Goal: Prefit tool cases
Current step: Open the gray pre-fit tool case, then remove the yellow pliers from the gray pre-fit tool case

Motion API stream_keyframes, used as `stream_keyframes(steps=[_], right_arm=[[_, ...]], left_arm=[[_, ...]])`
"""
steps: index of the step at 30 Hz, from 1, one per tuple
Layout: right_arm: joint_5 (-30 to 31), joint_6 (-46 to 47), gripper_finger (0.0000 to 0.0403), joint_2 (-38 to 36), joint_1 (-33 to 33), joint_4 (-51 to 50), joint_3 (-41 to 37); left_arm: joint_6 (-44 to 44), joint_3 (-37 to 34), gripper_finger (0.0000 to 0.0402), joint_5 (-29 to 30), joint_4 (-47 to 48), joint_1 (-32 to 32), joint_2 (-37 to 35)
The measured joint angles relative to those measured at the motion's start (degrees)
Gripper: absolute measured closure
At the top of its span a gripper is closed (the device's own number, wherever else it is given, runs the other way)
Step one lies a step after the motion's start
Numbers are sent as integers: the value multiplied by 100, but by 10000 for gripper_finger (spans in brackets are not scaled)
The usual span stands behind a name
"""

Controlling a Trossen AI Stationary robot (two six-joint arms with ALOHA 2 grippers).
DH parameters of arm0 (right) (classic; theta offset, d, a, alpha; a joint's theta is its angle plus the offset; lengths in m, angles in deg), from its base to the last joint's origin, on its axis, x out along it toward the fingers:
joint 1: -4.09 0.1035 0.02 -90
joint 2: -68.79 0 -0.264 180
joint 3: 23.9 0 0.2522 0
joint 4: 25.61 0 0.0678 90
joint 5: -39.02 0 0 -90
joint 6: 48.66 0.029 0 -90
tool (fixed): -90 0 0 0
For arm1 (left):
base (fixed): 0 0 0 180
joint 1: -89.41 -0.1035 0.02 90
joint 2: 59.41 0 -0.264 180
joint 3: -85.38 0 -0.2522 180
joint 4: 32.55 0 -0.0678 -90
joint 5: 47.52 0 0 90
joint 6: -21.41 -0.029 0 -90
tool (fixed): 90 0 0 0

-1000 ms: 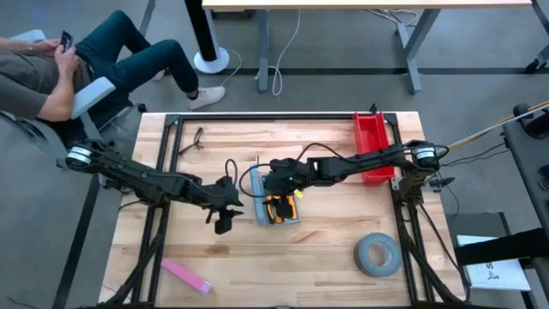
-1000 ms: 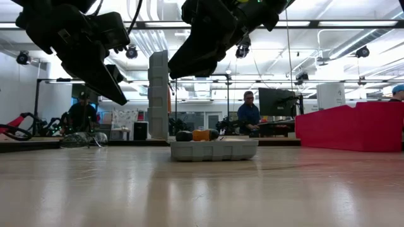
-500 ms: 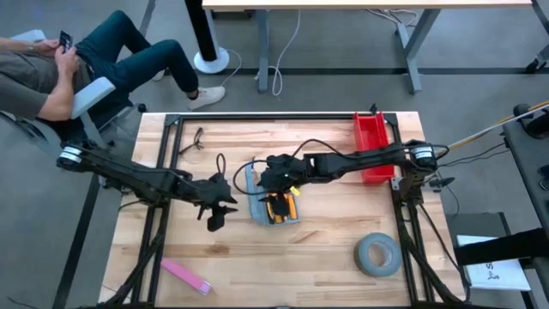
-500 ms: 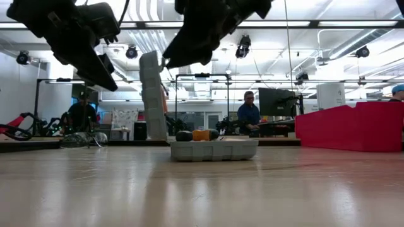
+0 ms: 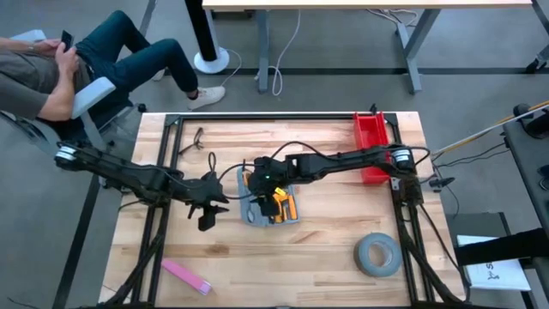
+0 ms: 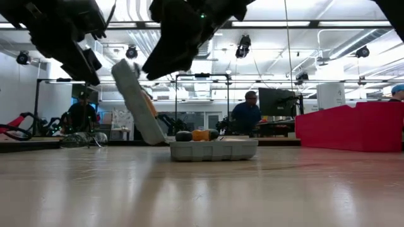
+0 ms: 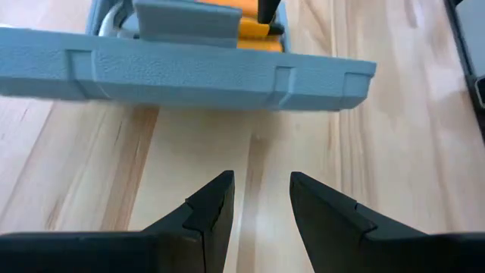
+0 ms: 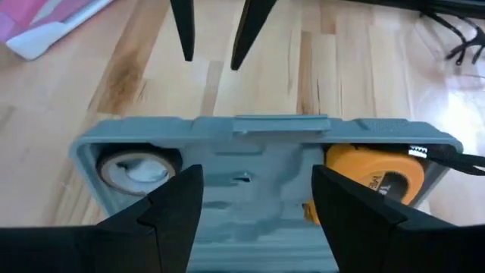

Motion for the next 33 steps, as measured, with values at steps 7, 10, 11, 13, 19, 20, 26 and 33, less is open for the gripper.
stream_keyframes(steps=[7,10,11,13,19,20,26,33], right_arm=[[-150,-101,185,537,-14,37,435],[-189,-150,182,775,-14,36,677],[-246,-173,181,816,-17,32,737],[-275,-203,181,941,-18,39,921],[-281,-252,192,1024,-25,-14,1089],[-272,-248,193,991,-29,-8,1070],[-177,-282,192,813,-75,-683,1040],[-84,-351,185,486,-78,-1057,1029]], left_arm=[[53,441,264,-1,774,79,-237],[23,636,264,2,1114,84,-262],[12,689,264,2,1150,89,-263],[5,757,264,2,1162,92,-271],[8,831,264,0,1293,95,-309],[16,831,264,2,1263,96,-314],[55,814,264,2,1254,118,-298],[57,809,264,21,1139,129,-163]])
